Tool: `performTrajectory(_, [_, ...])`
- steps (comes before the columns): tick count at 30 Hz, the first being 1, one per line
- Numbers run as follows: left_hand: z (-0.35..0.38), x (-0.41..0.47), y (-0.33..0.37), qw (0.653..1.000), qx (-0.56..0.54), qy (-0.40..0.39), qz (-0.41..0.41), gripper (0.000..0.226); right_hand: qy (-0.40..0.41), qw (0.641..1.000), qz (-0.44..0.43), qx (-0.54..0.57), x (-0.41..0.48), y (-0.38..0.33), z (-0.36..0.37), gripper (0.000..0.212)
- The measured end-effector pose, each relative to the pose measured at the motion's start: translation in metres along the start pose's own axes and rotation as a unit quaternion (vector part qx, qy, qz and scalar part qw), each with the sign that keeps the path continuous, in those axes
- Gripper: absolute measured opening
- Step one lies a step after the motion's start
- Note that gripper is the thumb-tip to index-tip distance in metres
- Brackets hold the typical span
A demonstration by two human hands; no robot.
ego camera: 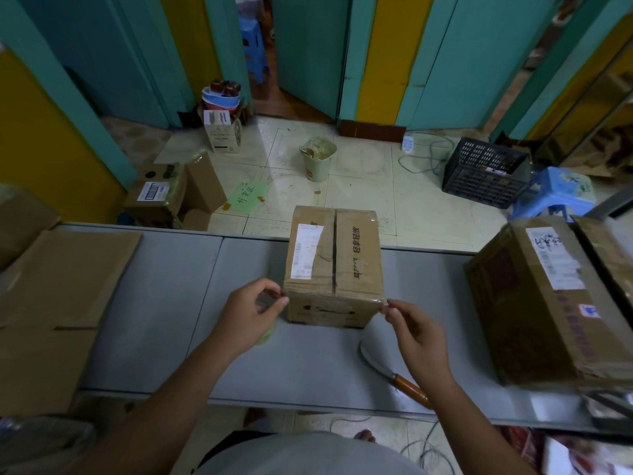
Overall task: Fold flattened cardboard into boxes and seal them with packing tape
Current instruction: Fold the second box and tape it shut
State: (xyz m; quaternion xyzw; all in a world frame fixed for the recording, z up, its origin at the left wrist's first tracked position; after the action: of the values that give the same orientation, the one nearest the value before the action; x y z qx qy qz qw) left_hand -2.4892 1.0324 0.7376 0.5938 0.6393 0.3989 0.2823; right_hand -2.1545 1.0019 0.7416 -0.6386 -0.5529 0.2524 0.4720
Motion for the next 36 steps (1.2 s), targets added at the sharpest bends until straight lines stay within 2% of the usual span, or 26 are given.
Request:
performTrajectory(4, [-0.003, 0.007, 0.008, 0.999, 0.020, -0.037, 0.031, 0.017, -0.058, 0.997, -0.028, -0.037, 0.013, -0.001, -0.001, 0.036])
performTrajectory(7, [-0.001, 0.010, 0.010, 0.997, 0.031, -0.057, 0.031, 0.019, -0.125, 0.984, -0.105, -0.068, 0.023, -0.015, 0.008, 0.048])
performTrajectory(10, [-0.001, 0.013, 0.011, 0.998, 0.034, -0.047, 0.029, 0.016, -0.162, 0.965, -0.170, -0.119, 0.030, -0.022, 0.018, 0.047])
performTrajectory(13, [0.000, 0.016, 0.009, 0.999, 0.023, -0.030, 0.021, 0.012, -0.143, 0.963, -0.181, -0.142, 0.036, -0.024, 0.020, 0.040])
performTrajectory(16, [0.000, 0.013, 0.004, 1.000, 0.009, 0.018, -0.005, 0.012, -0.086, 0.975, -0.173, -0.113, 0.033, -0.024, 0.017, 0.039])
performTrajectory(20, [0.005, -0.006, -0.005, 0.993, -0.060, 0.080, -0.058, 0.027, -0.001, 0.991, -0.122, -0.054, 0.022, -0.014, 0.011, 0.035])
performTrajectory(23, [0.015, -0.024, -0.015, 0.982, -0.111, 0.106, -0.111, 0.032, 0.028, 0.994, -0.103, -0.031, 0.017, -0.013, 0.014, 0.036])
performTrajectory(26, [0.026, -0.033, -0.017, 0.971, -0.166, 0.107, -0.136, 0.040, 0.031, 0.994, -0.096, -0.037, 0.016, -0.014, 0.013, 0.037])
performTrajectory(28, [0.025, -0.031, -0.017, 0.968, -0.180, 0.104, -0.141, 0.037, 0.024, 0.994, -0.100, -0.039, 0.017, -0.014, 0.011, 0.037])
performTrajectory(31, [0.015, -0.018, -0.023, 0.975, -0.146, 0.096, -0.135, 0.025, 0.003, 0.993, -0.110, -0.046, 0.020, -0.016, 0.011, 0.038])
performTrajectory(36, [0.011, 0.008, -0.021, 0.991, -0.098, 0.026, -0.089, 0.022, -0.013, 0.993, -0.114, -0.037, 0.024, -0.016, 0.011, 0.038])
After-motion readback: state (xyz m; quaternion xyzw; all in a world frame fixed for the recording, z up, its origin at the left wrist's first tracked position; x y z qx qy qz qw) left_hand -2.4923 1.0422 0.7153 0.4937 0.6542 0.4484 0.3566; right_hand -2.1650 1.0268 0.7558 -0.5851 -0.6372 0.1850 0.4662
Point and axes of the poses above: each hand's wrist, its own x-axis towards the middle knuckle, its own z-axis out of the palm, y = z × x, the point moved 10 cm from there along x, towards the middle knuckle, and after that the axes turned 11 degrees about y, right-handed, at the moved point
